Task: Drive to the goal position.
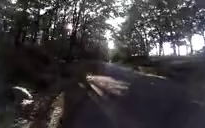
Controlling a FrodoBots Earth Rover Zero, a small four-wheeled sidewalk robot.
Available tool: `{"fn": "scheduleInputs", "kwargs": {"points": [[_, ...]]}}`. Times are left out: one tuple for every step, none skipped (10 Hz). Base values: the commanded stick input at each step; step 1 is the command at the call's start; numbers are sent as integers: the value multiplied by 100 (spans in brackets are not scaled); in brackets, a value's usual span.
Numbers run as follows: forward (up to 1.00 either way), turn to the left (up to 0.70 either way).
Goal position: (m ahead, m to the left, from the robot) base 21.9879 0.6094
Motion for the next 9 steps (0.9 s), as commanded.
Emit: {"fn": "scheduleInputs", "kwargs": {"points": [[70,-1],[70,-2],[70,-30],[70,-7],[70,-1],[70,-1],[70,-1],[70,-1],[70,-1]]}}
